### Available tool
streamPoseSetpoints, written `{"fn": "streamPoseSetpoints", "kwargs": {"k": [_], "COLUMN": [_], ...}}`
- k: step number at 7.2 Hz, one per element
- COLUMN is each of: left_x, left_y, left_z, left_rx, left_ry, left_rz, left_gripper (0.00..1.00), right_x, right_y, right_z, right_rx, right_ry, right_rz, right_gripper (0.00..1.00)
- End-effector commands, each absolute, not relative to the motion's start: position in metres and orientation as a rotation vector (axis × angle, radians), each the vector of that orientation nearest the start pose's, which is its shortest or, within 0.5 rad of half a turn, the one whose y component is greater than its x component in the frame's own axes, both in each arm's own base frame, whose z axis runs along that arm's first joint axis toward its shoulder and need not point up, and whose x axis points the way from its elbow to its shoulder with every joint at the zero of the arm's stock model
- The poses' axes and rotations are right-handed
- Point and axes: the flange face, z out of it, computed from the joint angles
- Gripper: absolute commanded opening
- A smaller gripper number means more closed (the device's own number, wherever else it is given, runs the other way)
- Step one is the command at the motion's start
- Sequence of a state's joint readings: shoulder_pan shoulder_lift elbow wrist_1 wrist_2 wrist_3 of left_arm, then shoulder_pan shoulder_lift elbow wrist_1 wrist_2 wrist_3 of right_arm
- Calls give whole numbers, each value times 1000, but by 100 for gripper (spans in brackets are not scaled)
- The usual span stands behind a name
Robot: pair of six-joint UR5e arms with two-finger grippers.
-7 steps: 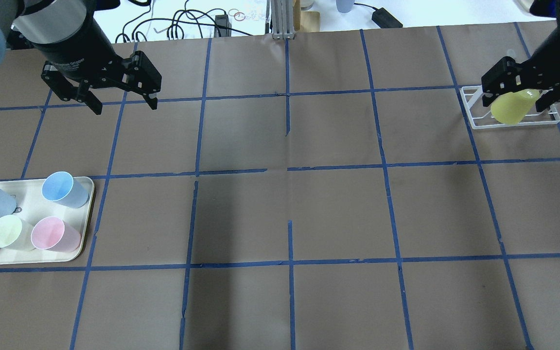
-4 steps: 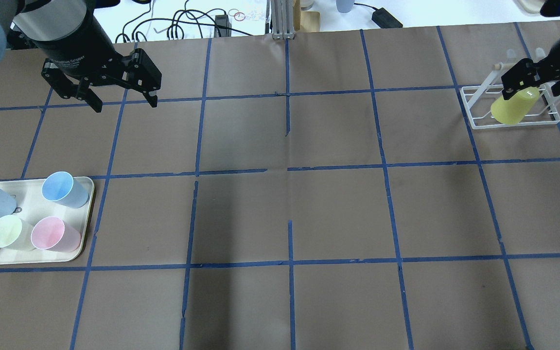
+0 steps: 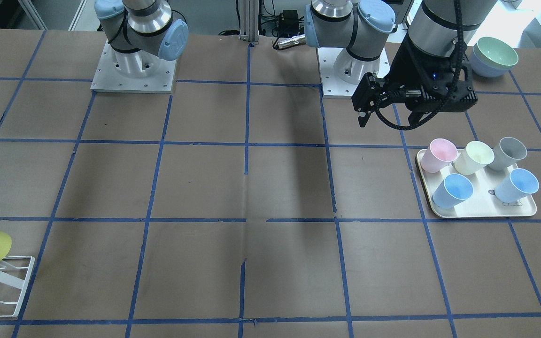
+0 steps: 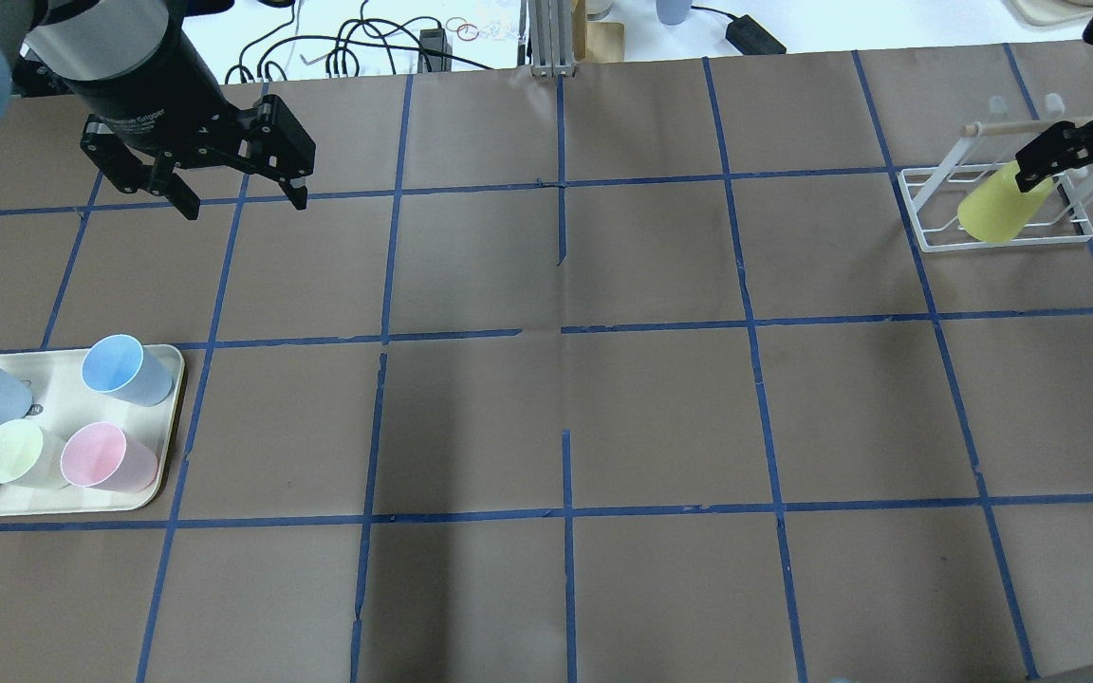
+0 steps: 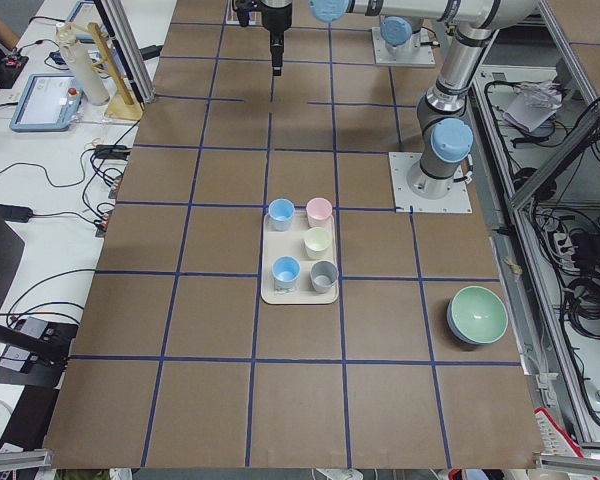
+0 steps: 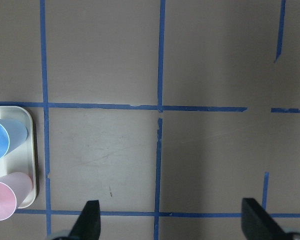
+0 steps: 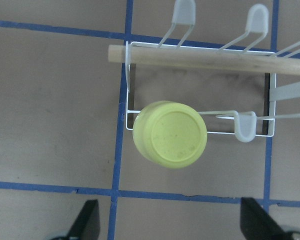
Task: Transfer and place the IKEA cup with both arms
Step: 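Close the right gripper on the yellow cup's base in the rack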
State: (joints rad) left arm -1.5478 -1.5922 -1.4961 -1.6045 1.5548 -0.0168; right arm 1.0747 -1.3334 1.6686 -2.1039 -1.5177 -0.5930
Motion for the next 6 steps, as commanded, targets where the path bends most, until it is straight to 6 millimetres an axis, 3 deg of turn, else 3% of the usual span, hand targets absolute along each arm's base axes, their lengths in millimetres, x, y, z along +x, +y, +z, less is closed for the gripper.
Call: {"fn": "streamPoseSetpoints", "kwargs": {"k": [1, 3, 6], "left_x": [-123, -123, -123], "left_y": [-502, -504, -503], "left_z": [513, 512, 510], "left_rx": [-63, -63, -63], "left_ry": [3158, 3156, 3156], "left_rz": [-39, -36, -29], "left_gripper": [100, 100, 100], "right_x": [-165, -167, -169], "right_y": [-597, -607, -615], "right_z": [351, 328, 314], "right_rx": [-171, -177, -197], "right_ry": [3178, 3161, 3162], "right_rz": [-336, -333, -347], "right_gripper": [100, 100, 100]}}
